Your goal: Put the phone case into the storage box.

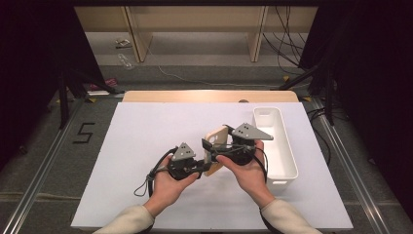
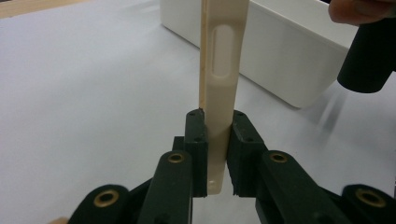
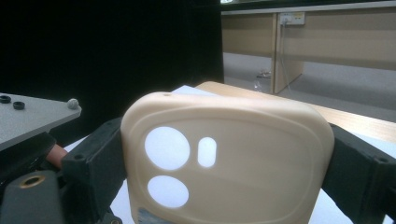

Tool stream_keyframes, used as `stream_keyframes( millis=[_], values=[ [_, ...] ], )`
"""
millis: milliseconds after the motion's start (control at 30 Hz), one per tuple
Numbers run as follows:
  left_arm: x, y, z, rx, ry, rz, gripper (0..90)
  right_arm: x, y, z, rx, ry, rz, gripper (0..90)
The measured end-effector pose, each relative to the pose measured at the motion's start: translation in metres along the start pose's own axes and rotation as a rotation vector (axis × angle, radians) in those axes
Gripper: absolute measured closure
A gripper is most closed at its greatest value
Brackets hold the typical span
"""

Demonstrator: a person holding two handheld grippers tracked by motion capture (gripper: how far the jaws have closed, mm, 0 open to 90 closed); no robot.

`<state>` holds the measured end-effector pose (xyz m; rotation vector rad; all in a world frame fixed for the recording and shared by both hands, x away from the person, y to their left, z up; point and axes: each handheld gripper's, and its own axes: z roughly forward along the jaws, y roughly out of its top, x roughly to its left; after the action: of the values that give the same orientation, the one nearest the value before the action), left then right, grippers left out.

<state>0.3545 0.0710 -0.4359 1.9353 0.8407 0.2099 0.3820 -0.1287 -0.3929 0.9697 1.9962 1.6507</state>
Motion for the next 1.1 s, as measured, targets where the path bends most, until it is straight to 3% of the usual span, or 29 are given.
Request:
stream_keyframes(
  millis=[300, 467, 567, 633, 767, 967, 1100],
  values=[
    [0.001, 0.001, -0.002, -0.002, -0.007, 0.015, 75.1, 0.001, 0.002, -0.003, -0.015, -0.011, 0.007, 12.0],
    [0.001, 0.001, 0.0, 0.007, -0.027, 0.03, 57.6, -0.001, 0.006, -0.006, -0.037, -0.028, 0.013, 12.0],
    [0.001, 0.002, -0.001, 0.005, -0.019, 0.063, 44.0, -0.002, 0.007, -0.008, -0.041, -0.028, 0.012, 12.0],
    [0.002, 0.002, -0.003, 0.016, -0.005, 0.065, 31.4, -0.003, 0.007, -0.008, -0.043, -0.028, 0.012, 12.0],
    [0.005, 0.003, -0.008, 0.029, 0.012, 0.074, 15.2, -0.004, 0.008, -0.008, -0.045, -0.031, 0.011, 12.0],
    [0.011, 0.001, -0.016, 0.029, 0.008, 0.088, 8.7, -0.004, 0.009, -0.01, -0.053, -0.035, 0.013, 12.0],
    [0.014, -0.002, -0.022, 0.043, 0.022, 0.124, 4.1, -0.006, 0.01, -0.011, -0.054, -0.039, 0.016, 12.0]
  ],
)
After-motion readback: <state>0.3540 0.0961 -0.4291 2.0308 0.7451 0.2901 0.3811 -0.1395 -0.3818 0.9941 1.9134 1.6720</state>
